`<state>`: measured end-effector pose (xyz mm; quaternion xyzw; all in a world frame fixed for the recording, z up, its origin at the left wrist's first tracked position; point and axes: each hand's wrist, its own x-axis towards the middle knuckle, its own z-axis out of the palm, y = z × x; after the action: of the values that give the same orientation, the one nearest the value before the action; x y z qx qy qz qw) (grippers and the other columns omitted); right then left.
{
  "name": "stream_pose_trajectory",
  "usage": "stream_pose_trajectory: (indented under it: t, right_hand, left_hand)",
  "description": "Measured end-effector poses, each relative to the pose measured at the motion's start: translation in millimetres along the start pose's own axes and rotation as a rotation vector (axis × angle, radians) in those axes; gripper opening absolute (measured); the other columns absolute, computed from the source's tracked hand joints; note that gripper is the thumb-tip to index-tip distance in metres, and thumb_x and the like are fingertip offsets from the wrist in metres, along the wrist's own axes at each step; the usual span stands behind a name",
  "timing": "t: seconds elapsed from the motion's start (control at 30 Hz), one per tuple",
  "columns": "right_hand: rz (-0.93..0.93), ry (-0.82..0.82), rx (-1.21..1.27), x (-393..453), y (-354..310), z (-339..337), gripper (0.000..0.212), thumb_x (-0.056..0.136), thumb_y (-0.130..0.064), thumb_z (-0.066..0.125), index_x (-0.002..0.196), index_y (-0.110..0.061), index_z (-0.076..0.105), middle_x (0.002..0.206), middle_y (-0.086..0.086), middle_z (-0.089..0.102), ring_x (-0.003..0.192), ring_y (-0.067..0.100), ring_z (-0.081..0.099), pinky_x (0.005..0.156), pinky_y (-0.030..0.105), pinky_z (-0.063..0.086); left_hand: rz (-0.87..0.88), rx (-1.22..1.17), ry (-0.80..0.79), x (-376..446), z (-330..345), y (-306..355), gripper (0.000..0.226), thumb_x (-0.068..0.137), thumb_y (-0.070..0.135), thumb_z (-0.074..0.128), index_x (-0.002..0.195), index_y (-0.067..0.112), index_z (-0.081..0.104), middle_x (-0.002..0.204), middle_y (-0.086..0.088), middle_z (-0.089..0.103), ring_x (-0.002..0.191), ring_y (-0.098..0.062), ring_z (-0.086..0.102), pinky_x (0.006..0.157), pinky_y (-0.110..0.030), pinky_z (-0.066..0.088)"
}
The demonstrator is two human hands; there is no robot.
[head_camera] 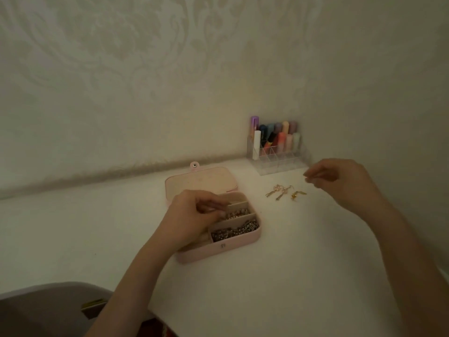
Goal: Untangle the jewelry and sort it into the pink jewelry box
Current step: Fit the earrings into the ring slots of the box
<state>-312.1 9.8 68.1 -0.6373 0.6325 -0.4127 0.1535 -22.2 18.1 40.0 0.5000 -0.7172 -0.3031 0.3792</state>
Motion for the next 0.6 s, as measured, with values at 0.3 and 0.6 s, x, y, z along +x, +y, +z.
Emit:
stream_pose_trajectory:
  t: [0.3,0.6]
  right_hand:
    - [-0.026,-0.054,-0.306,13.5,27.2,54.5,0.021,0.094,-0.024,0.057,0.11,-0.02,0.07,0.113,-0.002,0.067,0.103,0.017,0.058,0.083,0.03,0.044]
    - [0.043,-0.073,-0.519,36.3,9.9,76.8,0.018,0.085,-0.036,0.066,0.095,-0.023,0.075,0.094,-0.001,0.067,0.092,0.018,0.058,0.083,0.037,0.047]
  left_hand:
    - [-0.126,0.157,0.328,62.0,-25.5,-39.1,0.033,0.084,0.02,0.067,0.118,0.019,0.063,0.121,0.001,0.063,0.114,-0.017,0.055,0.083,-0.018,0.034]
    - [-0.135,0.136,0.369,62.5,-21.7,-61.6,0.03,0.086,0.02,0.063,0.116,0.019,0.066,0.117,-0.001,0.066,0.107,-0.014,0.056,0.085,-0.019,0.036]
